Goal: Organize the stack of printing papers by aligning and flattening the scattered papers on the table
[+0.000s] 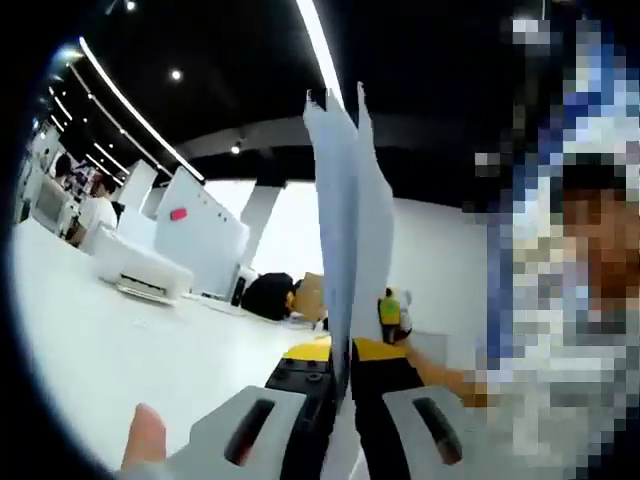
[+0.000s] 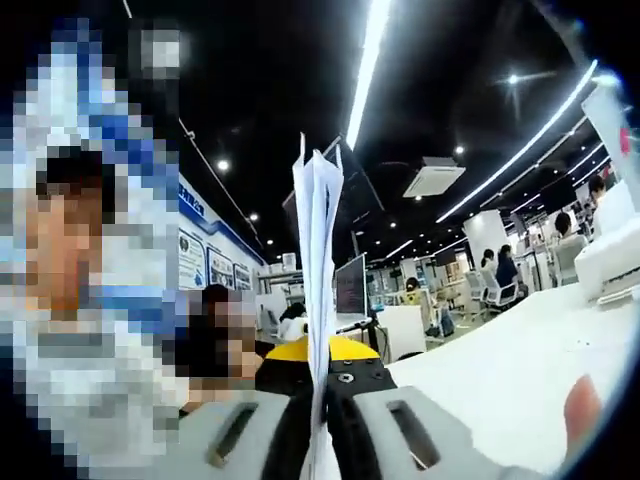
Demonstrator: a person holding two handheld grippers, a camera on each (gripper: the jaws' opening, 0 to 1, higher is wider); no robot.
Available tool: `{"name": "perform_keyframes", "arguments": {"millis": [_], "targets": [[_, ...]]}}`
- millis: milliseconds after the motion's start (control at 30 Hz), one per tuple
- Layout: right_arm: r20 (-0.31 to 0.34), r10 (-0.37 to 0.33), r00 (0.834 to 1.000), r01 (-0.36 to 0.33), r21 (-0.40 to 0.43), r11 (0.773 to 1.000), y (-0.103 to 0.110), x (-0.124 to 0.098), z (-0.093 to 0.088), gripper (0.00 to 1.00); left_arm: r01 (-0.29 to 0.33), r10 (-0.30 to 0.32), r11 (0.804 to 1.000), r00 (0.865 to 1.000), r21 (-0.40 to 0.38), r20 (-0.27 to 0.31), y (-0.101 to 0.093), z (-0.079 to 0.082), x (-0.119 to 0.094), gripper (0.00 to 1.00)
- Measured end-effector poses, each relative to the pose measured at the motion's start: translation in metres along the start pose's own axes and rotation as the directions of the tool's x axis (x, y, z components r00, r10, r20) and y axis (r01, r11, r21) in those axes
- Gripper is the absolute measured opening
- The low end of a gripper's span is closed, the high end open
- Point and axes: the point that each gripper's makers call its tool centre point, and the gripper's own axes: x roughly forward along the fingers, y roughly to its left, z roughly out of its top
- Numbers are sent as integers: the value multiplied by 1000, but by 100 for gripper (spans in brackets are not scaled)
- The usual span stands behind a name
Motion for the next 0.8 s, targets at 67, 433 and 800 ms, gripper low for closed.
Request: {"name": "perform_keyframes", "arguments": {"millis": [67,433,800], "targets": [[2,-7,1000,7,-3,1000,-2,-2,1,0,-2,3,999,1000,47,-16,-3,-1,1,6],[-40,-58,997,53,-127,991,-7,-6,4,1,-38,60,965,995,260,-78,-13,11,5,7],[-145,-143,979,119,-166,979,-25,-20,-35,18,-87,110,967,990,238,-87,-1,-4,-1,25]]}}
